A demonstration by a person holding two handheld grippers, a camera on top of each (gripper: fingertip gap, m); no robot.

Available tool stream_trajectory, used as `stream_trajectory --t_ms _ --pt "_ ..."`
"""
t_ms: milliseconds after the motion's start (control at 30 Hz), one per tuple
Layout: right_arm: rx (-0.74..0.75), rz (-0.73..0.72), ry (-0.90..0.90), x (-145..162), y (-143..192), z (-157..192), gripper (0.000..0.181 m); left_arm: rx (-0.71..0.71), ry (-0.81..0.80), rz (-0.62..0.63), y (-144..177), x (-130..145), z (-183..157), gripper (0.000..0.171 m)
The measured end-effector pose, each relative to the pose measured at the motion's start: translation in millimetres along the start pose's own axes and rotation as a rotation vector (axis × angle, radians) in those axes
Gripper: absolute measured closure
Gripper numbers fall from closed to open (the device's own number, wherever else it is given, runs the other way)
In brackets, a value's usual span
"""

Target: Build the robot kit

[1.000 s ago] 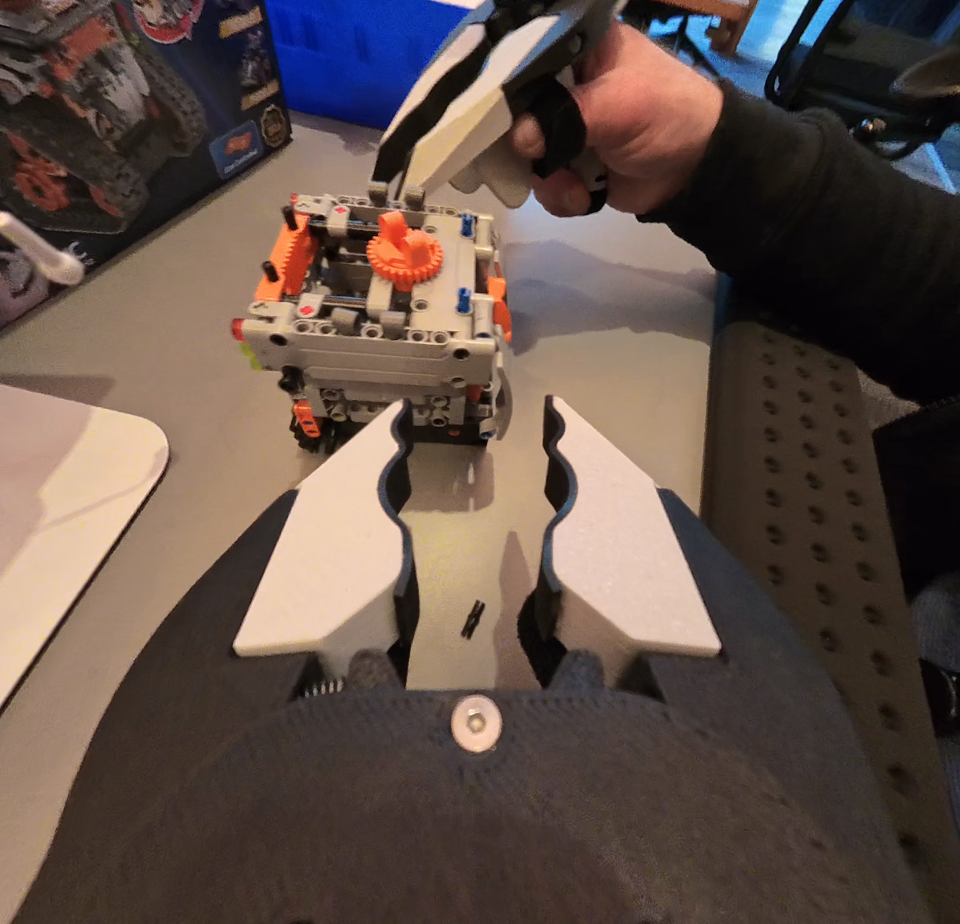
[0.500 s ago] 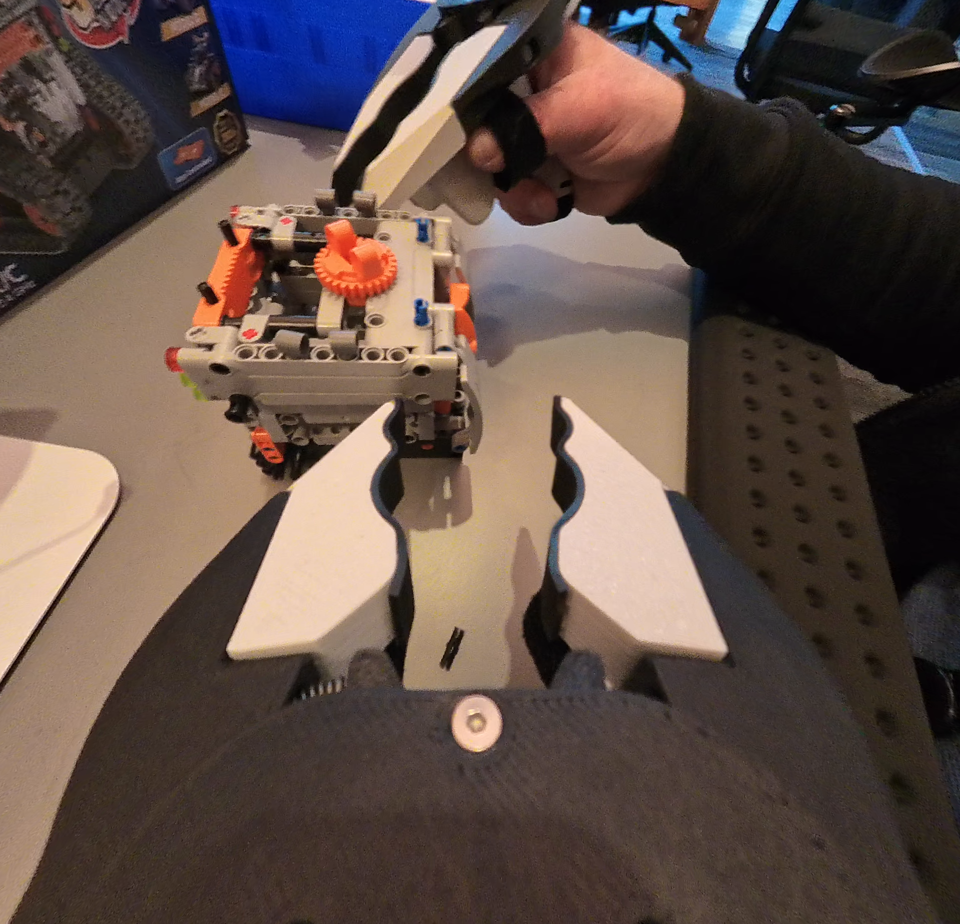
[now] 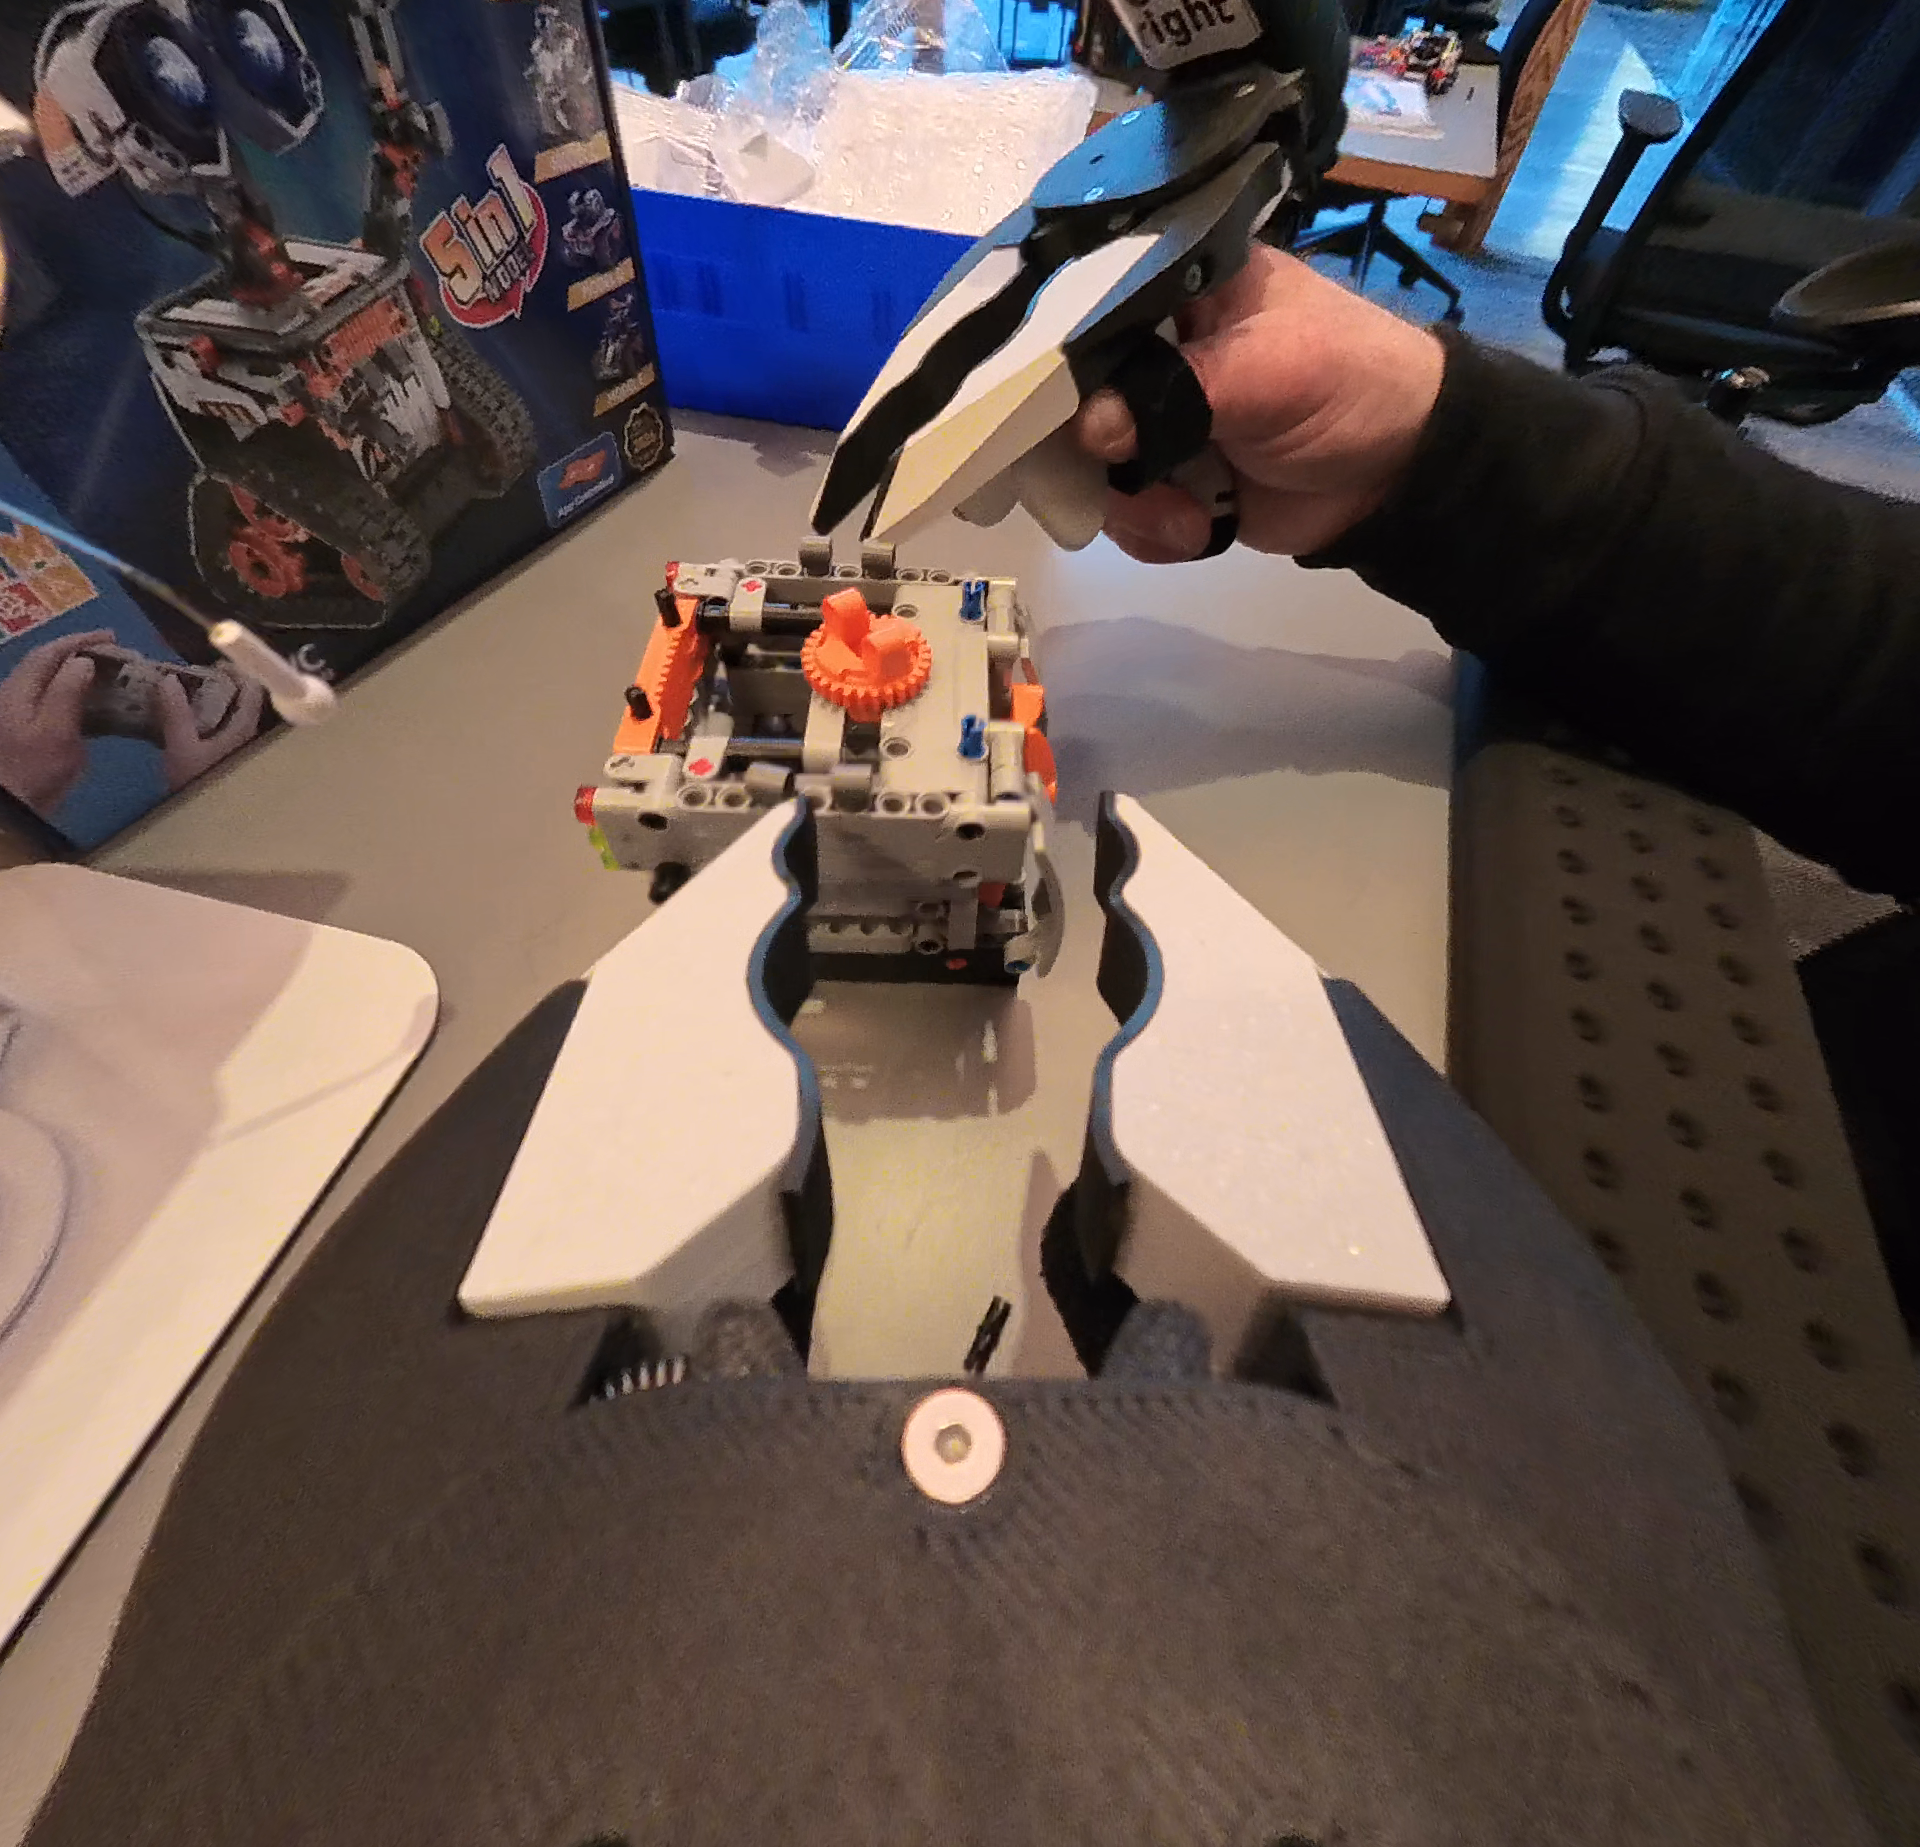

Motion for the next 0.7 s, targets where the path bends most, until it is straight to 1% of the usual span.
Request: stream_trajectory --t_ms 67,133,267,333,400,567,633,700 --pt "-0.005 0.004 -0.003 0 -2 0 0.155 -0.043 -0.027 0.037 -5 0 -1 0.115" --pt "-0.001 0.011 -0.004 1 -3 0 0.157 -0.037 -0.042 0.068 -10 2 -4 0.112" --pt "0.011 0.006 -0.010 1 -2 -2 0.155 -0.029 -0.037 0.063 -12 2 -6 0.112" --pt "0.002 -0.006 -0.018 0 1 -3 0.154 -0.002 -0.032 0.052 -12 2 -8 0.111" --pt "-0.008 -0.008 -0.015 0 3 -2 0.152 -0.003 -0.036 0.054 -13 2 -10 0.110" --pt "-0.073 0.017 0.036 -2 9 8 0.149 0.033 -0.017 0.051 -17 3 -14 0.112" --pt "-0.072 0.038 0.051 0 5 11 0.152 0.045 -0.014 0.067 -20 6 -15 0.111" --pt "-0.073 0.045 0.053 0 1 13 0.154 0.071 -0.020 0.068 -24 5 -19 0.104"
Point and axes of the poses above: each gripper's, where its closed fingertips meet, y back along the fingers, x out of its underside, z = x × y across the jaws, the point moved 9 cm from there along y, back along the fingers, and after that the axes turned 14 degrees about x, right-handed, at the moved point
